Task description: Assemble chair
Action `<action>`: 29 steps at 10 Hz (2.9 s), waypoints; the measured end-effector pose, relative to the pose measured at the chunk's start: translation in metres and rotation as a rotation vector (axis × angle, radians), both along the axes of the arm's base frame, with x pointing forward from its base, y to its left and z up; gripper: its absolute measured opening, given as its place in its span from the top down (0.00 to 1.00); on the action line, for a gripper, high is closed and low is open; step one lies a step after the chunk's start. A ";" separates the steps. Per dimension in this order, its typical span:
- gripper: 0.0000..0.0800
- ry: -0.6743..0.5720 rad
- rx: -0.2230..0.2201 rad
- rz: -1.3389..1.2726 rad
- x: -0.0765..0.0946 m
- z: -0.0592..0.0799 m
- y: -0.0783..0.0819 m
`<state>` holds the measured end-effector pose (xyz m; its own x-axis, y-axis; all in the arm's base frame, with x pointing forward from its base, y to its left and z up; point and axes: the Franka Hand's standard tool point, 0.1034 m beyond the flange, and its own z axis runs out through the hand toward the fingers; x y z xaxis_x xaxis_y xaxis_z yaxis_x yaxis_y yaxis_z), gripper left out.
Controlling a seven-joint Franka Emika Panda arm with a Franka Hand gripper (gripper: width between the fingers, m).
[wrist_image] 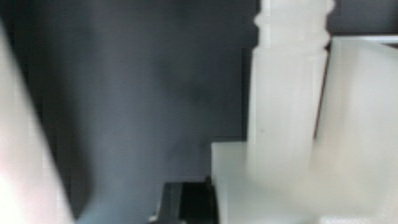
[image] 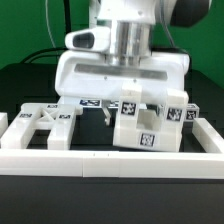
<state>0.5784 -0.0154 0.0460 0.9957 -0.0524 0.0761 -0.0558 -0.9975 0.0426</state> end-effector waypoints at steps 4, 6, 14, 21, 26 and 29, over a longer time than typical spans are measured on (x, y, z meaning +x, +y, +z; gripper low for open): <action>0.96 0.204 0.064 -0.037 -0.014 0.015 -0.010; 0.96 0.338 0.108 -0.029 -0.013 0.021 -0.007; 0.96 0.789 0.165 -0.038 -0.029 0.012 -0.008; 0.96 1.146 0.177 -0.106 -0.053 0.015 -0.017; 0.46 1.135 0.165 -0.138 -0.055 0.007 -0.021; 0.21 1.122 0.174 -0.134 -0.053 0.003 -0.029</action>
Offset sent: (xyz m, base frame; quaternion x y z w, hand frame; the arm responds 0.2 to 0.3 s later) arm 0.0000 0.0000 0.0000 0.0000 -0.2571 0.0000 0.9664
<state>0.5251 -0.0447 0.0489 0.4833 -0.0863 -0.8712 -0.1804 -0.9836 -0.0027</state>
